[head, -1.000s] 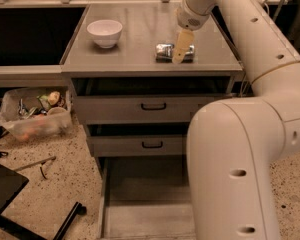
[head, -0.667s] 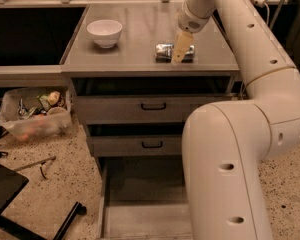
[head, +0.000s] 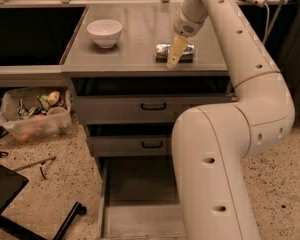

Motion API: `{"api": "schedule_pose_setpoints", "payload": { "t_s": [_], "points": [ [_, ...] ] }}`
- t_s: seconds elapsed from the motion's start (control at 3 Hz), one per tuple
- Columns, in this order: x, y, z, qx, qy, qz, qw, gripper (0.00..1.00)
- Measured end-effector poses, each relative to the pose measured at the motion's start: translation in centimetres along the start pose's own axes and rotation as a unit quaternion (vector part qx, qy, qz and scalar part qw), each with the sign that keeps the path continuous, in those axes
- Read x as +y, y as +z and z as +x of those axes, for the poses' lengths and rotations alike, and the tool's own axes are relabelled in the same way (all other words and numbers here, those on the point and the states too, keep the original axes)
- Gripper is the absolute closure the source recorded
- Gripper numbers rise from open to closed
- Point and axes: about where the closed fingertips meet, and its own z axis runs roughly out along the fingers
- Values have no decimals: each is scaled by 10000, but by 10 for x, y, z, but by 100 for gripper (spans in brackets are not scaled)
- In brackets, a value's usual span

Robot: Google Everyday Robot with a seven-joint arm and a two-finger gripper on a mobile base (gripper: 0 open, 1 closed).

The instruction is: Place redbull can into bottom drawer

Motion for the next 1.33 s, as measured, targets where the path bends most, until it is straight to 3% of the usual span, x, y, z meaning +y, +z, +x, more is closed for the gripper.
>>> {"api": "schedule_pose_setpoints", "payload": {
  "t_s": [0.33,0.67,1.33],
  "points": [
    [5,9,-1,51,-3,-130,9999,0],
    [5,9,-1,52,-3,-131,9999,19],
    [5,9,-1,52,-3,-131,9999,65]
  ]
}}
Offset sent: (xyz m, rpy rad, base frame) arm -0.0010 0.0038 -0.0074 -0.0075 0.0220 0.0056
